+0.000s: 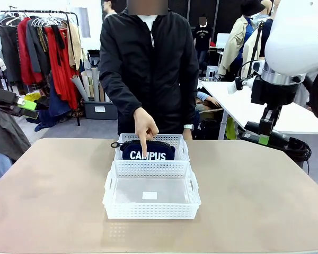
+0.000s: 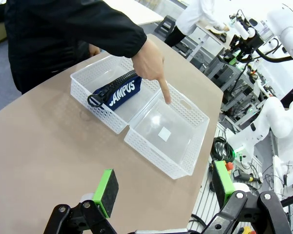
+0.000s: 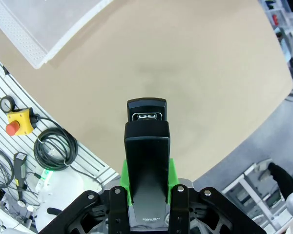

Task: Distribute items into two baskets.
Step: Place the picked Stapler into the Organizing basket as instructed by the person.

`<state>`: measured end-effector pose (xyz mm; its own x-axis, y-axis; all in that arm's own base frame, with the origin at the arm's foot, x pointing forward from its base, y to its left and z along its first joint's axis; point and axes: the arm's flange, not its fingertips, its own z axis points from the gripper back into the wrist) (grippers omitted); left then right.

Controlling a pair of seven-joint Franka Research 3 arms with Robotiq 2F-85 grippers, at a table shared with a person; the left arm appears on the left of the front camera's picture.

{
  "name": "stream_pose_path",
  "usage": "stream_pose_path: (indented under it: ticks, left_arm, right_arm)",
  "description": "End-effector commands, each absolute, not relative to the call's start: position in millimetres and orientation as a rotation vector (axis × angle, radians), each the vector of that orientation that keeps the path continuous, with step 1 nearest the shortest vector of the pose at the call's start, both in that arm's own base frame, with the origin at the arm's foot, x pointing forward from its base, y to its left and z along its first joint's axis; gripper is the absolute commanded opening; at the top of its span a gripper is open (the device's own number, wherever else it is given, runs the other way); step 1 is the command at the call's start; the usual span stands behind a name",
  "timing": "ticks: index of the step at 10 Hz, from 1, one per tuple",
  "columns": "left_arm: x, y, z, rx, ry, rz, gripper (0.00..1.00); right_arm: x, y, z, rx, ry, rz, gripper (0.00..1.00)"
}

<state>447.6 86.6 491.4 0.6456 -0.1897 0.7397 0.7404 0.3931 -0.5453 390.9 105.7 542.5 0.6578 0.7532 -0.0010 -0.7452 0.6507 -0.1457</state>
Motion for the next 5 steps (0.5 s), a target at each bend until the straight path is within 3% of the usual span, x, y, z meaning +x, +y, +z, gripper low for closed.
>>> stream_pose_path:
  ticks: [1,5]
  left_arm:
    - [445.6,86.7,492.4,-0.999,-0.644,-0.644,1.00]
    - [445.6,86.7,492.4,-0.999,-0.644,-0.644,1.00]
  right_arm:
    - [390.1,103.6,541.8,-0.137,-0.064,0.847,0.00]
    - [390.1,103.6,541.8,-0.137,-0.064,0.847,0.00]
